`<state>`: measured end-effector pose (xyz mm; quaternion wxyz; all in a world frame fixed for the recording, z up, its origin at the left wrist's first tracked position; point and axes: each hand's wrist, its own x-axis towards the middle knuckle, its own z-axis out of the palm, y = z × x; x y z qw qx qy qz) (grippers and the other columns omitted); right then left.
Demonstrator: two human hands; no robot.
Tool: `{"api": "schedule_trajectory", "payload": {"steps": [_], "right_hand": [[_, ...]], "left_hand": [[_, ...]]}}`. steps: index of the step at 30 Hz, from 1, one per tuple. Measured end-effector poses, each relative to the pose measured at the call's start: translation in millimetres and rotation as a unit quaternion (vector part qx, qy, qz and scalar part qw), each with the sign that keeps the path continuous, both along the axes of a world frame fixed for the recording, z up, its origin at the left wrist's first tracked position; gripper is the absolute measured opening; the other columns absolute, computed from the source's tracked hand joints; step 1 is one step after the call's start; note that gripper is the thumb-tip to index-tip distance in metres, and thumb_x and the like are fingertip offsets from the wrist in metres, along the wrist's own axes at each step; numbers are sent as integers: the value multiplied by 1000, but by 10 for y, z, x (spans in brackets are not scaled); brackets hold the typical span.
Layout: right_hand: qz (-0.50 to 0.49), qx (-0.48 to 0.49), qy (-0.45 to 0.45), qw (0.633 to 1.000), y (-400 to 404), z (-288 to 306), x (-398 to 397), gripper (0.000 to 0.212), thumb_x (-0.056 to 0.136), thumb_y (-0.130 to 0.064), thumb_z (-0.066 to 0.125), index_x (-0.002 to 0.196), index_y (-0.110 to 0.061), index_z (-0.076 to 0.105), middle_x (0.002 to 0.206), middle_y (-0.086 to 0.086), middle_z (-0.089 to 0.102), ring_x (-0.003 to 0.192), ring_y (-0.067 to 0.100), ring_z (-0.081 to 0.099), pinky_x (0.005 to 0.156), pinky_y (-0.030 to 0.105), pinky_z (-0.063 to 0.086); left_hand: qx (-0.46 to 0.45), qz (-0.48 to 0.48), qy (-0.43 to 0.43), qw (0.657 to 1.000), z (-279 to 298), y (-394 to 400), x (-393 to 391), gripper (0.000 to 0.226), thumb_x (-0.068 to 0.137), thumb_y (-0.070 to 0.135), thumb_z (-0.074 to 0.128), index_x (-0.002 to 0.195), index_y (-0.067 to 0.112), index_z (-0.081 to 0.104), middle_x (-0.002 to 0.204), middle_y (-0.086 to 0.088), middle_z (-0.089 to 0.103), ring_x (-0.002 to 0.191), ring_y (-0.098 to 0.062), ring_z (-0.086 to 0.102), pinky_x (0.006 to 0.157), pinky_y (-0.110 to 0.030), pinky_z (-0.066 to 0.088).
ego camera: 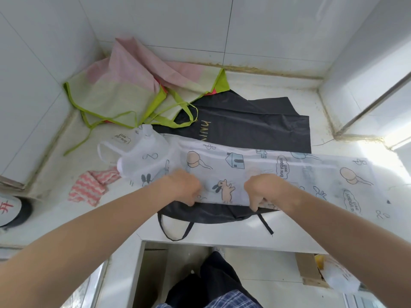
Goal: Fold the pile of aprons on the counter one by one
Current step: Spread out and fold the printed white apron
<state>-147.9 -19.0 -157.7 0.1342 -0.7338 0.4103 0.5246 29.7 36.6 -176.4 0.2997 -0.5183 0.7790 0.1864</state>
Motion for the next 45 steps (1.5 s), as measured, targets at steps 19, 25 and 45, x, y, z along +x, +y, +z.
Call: {"api": "schedule_trajectory", "payload": {"steps": [19,25,45], "right_hand": [[-37,-35,-148,988,-458,-221,1245,109,73,-22,81,148,-12,2,137,18,23,118,40,47,82,44,47],[-10,-31,-112,993,-464,-241,1320,110,74,-27,79,149,-11,0,138,17,23,122,33,46,91,41,46],[24,-52,-84,995,-462,-284,1446,113,71,-36,81,147,-4,3,140,14,25,126,33,35,96,40,45]], "left_hand": [[37,646,175,742,500,100,1350,30,97,10,38,73,-3,50,31,2,38,23,-9,34,31,-13,27],[-48,735,353,577,342,-299,1488,21,96,17,47,81,5,54,73,-8,51,58,-17,56,55,-20,41],[-456,436,-89,771,876,-487,2158,61,84,-5,49,139,14,34,132,-22,38,121,-35,35,102,-45,25]]}}
